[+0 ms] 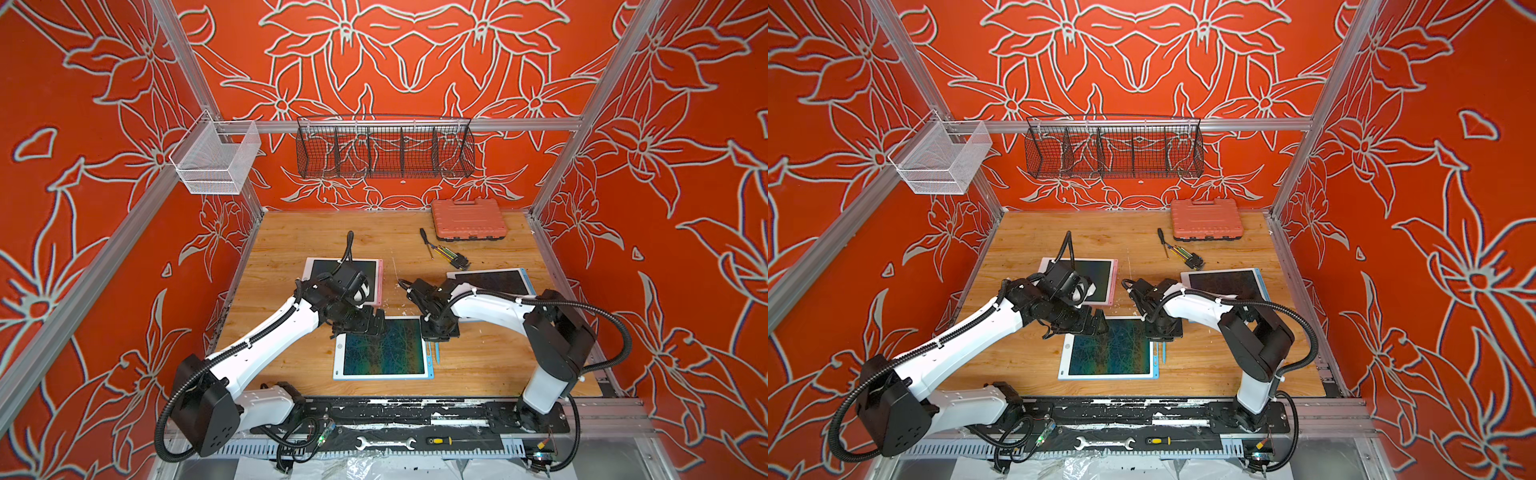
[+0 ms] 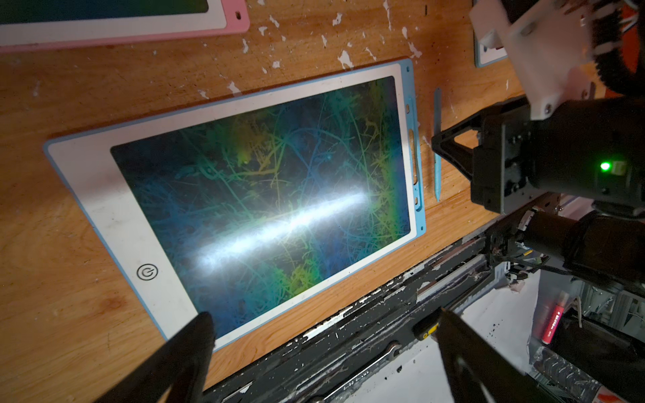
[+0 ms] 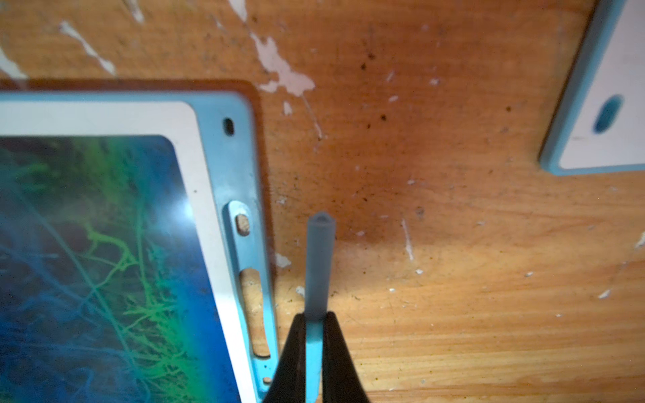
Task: Place the stylus back onto the writing tablet
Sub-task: Pick up the stylus from the center of the board, then place the stylus on the writing tablet.
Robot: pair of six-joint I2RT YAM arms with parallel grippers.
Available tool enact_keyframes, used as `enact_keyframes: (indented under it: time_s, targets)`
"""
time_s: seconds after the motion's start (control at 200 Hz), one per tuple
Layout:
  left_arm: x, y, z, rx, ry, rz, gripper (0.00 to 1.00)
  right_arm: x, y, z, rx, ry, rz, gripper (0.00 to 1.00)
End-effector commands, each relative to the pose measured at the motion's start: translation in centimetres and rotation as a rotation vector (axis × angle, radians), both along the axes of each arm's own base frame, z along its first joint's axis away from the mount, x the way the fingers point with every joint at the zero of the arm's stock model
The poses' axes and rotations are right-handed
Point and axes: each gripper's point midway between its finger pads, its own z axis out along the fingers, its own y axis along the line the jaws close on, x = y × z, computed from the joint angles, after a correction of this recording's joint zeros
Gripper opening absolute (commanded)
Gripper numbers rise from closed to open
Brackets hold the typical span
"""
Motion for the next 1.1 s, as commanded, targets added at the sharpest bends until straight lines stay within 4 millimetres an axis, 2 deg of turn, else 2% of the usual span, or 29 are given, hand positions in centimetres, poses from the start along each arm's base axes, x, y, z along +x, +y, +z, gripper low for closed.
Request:
enact_keyframes:
  time_s: [0.0, 0.666, 1.096]
  targets:
    - [0.3, 0.1, 1.0, -0.009, -0.026, 0.002, 0.97, 0.3, 0.6, 1.2, 0.02, -0.024, -0.017, 0.06]
    - [0.0, 0.5, 0.7, -0.02, -0.014, 0.018, 0.97, 0.1, 2.7, 0.6, 0.055, -0.01, 0.001, 0.06]
    - [0.2, 0.8, 0.7, -0.023, -0.011, 0.026, 0.97, -0.3, 2.8, -0.2, 0.04, 0.005, 0.01, 0.06]
